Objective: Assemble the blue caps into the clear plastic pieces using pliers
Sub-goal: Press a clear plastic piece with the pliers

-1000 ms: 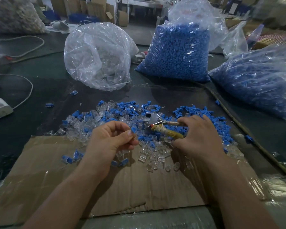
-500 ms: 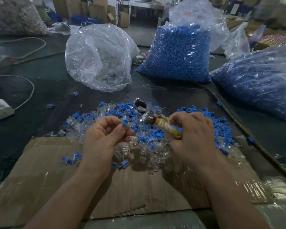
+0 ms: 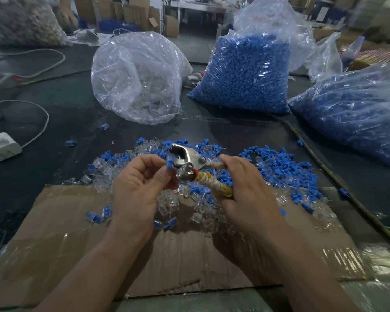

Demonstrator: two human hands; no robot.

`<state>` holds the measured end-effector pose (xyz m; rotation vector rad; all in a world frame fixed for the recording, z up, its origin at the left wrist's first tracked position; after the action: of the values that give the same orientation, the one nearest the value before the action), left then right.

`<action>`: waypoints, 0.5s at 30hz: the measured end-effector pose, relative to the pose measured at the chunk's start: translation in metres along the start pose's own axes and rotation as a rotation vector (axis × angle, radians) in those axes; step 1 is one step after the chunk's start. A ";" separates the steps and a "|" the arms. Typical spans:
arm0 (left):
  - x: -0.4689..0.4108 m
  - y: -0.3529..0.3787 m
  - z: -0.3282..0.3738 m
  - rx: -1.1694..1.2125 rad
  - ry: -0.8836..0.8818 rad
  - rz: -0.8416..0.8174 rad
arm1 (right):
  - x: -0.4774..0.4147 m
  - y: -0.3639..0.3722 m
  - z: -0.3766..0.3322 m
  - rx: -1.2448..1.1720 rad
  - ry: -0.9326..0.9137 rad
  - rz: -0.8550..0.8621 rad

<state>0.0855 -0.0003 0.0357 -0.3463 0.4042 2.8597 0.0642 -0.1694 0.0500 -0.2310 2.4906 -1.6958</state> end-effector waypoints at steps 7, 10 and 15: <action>0.000 0.001 0.000 -0.005 0.000 -0.005 | -0.001 0.000 -0.001 0.006 -0.014 0.002; 0.000 0.001 0.000 -0.003 -0.003 -0.005 | 0.000 -0.002 -0.003 0.091 -0.016 0.018; 0.000 0.002 0.001 -0.033 0.003 -0.002 | 0.001 -0.007 -0.007 0.099 -0.028 0.019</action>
<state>0.0842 -0.0022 0.0371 -0.3566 0.3571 2.8669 0.0624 -0.1659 0.0588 -0.2185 2.3734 -1.7902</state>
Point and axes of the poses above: each hand's wrist, its own x-axis away from the middle knuckle, its own y-axis out of the palm, z = x × y, the point moved 8 cm from there along -x, towards the middle knuckle, and after that the axes turned 15 degrees about -z, right-handed, at the moved point
